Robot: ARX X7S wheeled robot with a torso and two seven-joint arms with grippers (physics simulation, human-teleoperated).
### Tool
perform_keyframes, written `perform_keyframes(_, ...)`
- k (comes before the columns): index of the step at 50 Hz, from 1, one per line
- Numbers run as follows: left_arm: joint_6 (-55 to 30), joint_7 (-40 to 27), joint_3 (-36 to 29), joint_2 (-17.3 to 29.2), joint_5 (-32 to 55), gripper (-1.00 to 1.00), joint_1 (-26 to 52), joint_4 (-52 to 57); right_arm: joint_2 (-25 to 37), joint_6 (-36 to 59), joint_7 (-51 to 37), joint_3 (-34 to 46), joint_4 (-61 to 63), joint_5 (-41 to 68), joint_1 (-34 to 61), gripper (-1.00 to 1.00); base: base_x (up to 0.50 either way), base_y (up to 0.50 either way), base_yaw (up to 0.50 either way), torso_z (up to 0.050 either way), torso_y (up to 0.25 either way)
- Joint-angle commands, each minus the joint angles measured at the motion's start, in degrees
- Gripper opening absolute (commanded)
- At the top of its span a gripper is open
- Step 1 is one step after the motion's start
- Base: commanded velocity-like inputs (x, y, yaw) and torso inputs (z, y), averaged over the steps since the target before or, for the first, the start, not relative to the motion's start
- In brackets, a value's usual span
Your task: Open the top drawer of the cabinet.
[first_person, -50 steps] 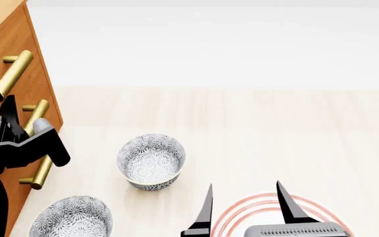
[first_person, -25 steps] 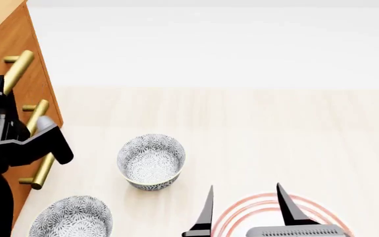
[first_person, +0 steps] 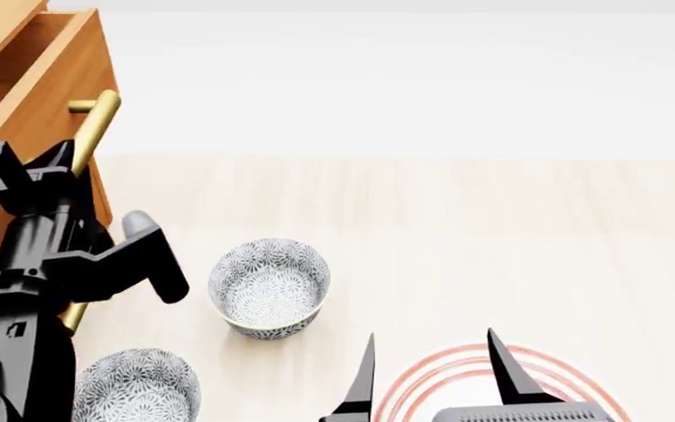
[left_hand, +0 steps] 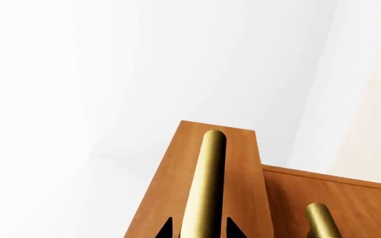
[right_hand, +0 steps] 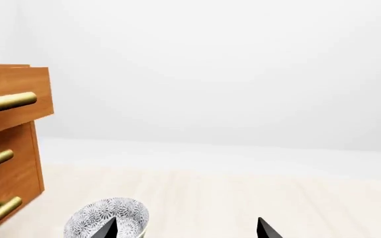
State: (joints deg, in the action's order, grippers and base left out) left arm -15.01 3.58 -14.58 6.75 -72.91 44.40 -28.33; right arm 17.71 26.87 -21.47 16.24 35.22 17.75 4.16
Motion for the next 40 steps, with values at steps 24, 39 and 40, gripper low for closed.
perform_keyframes(24,-0.9,-1.2,-1.6,-1.9,-2.1,-1.0,-1.5,4.0,0.9,-0.9,-0.4,-0.3,-0.2,1.0,-0.4,1.0,0.0,0.0,0.0,0.0,0.003)
perform_keyframes(39,-1.7,-2.7,-2.7,-1.8,-2.2,1.0,-0.2,1.9,1.2,-2.1,-0.3,-0.4,-1.1,1.3,-0.8,1.0,0.0,0.0,0.0,0.0,0.001)
perform_keyframes(40,-1.7,-2.7,-2.8,-1.8,-2.1,1.0,-0.2,1.8,1.2,-2.1,-0.3,-0.4,-1.2,1.3,-0.8,1.0,0.0,0.0,0.0,0.0,0.0)
